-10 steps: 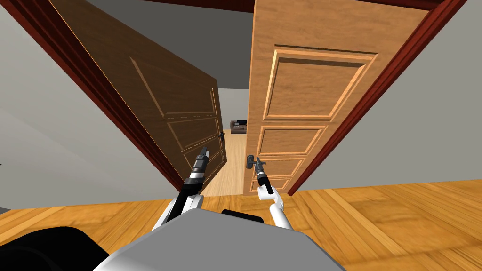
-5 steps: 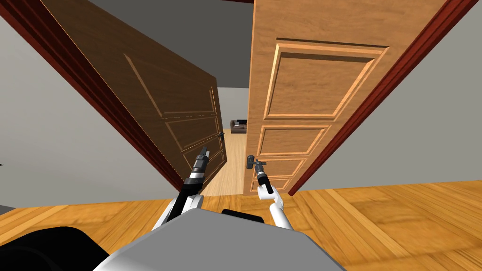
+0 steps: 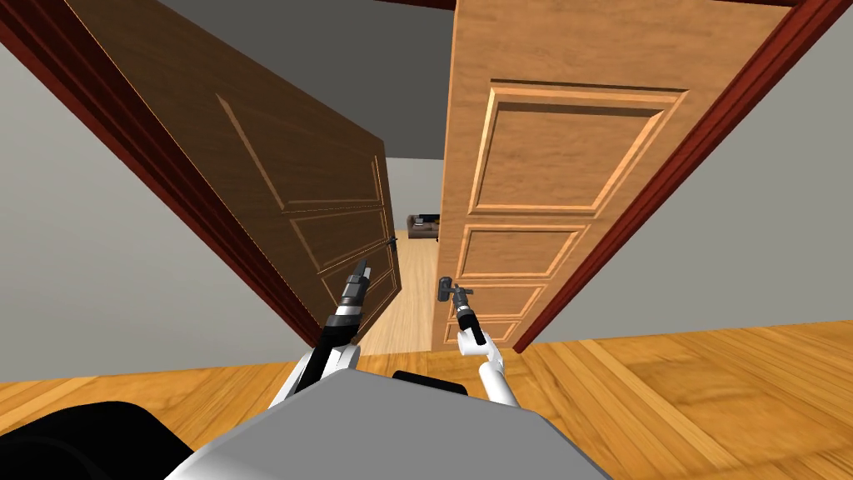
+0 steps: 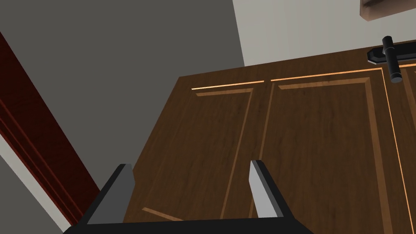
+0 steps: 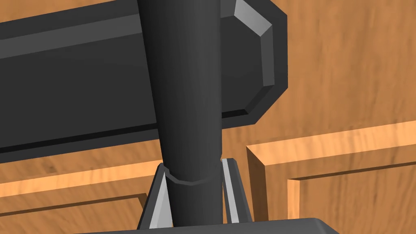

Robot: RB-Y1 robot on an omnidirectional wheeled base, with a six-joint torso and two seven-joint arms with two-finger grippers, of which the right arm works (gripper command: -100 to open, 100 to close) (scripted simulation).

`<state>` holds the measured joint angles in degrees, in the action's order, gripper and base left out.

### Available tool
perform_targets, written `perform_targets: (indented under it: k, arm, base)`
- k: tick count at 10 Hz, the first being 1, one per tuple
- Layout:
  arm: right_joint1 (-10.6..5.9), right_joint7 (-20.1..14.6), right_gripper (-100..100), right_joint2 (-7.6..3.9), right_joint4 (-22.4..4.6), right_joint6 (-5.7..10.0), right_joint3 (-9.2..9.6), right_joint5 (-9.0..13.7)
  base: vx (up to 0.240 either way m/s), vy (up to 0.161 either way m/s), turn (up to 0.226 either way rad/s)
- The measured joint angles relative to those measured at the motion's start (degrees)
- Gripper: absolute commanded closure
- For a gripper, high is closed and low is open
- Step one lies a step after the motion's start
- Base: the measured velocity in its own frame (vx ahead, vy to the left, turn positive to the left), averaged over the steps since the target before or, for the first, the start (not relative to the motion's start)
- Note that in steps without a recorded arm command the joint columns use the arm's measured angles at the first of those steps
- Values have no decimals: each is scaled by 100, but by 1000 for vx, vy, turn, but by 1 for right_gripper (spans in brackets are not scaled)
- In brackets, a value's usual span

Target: Push the door open

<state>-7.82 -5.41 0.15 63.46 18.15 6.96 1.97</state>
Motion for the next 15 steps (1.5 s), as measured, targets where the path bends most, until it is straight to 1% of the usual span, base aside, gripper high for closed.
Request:
perform_targets:
  k: [1,2,3,4,5,6,7,8,9,10,11,12,15]
  arm:
    - [-52,-7,100,-55,-44,-3,-47,19]
    - [-117,-1,100,-85,-135,45,-114,32]
    - [-94,42,100,-76,-80,41,-184,29]
    - [-188,39,100,-135,-194,89,-244,52]
    - [-172,43,100,-143,-154,114,-270,52]
    - [-105,57,100,-165,-40,50,-312,58]
    - [-127,89,100,-155,-82,37,-380,63]
    - [-123,104,100,-181,-146,89,-449,77]
    - [-135,96,100,-229,-142,48,-511,98]
    - [-132,96,100,-253,-121,31,-561,109]
    - [-142,128,100,-231,-147,74,-622,107]
    - [-124,159,100,-221,-108,50,-693,115]
    - [-154,195,100,-237,-125,38,-866,145]
  base:
    - [189,118,-68]
    - [188,121,-79]
    - [164,102,-38]
    - [109,44,-10]
    - [136,77,-66]
    - [141,103,-137]
    - [153,112,-50]
    - [145,116,-50]
    - [131,115,-68]
    - [112,83,-79]
    - [126,102,-60]
    - [124,107,-88]
    - [103,101,-68]
